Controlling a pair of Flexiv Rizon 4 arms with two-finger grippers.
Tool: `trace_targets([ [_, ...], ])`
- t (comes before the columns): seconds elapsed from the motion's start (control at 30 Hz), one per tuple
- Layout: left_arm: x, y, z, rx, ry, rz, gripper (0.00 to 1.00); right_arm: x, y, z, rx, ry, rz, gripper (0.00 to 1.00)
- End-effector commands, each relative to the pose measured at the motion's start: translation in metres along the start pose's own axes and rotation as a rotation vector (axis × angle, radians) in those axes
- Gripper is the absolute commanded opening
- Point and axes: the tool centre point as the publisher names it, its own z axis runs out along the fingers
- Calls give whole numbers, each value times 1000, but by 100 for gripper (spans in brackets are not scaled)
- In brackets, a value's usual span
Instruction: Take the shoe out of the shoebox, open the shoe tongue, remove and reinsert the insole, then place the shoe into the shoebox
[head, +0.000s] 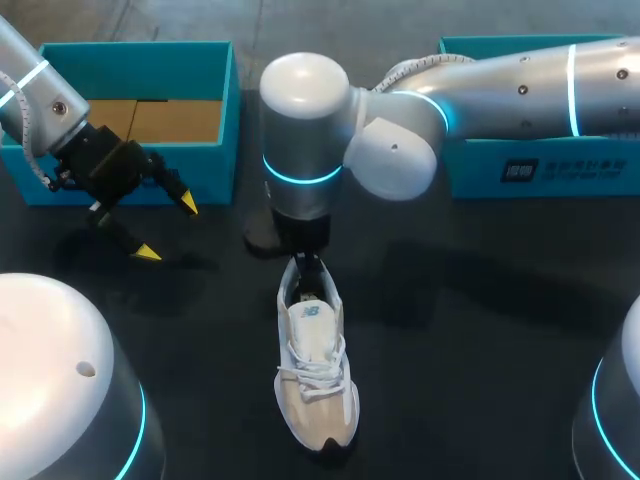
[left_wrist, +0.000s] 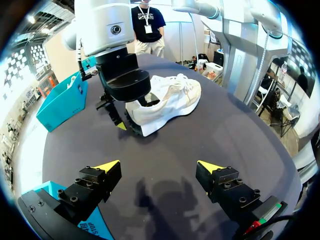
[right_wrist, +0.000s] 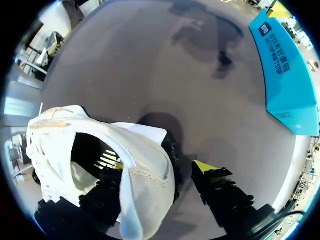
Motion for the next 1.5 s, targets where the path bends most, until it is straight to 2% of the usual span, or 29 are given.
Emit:
trace_targets([
  [0.03,0,0,-1,-3,2,0,100,4,-2,-2,1,-8,3,57],
  [0.13,0,0,-1,-3,2,0,100,5,-2,-2,4,-9,6,49],
  [0.57,0,0,-1,-3,2,0,100,7,-2,-5,7,-10,14,44],
  [0.73,0,0,-1,-3,2,0,100,7,-1,-5,8,-5,15,26],
  [0.77,0,0,-1,-3,2,0,100,7,-1,-5,9,-5,15,20],
  [0.8,0,0,-1,-3,2,0,100,7,-1,-4,9,-4,15,0],
  [1.13,0,0,-1,-3,2,0,100,14,4,-11,13,-6,26,0],
  [1.27,0,0,-1,-3,2,0,100,17,6,-22,22,-19,38,0],
  [1.5,0,0,-1,-3,2,0,100,18,6,-56,62,-55,37,0],
])
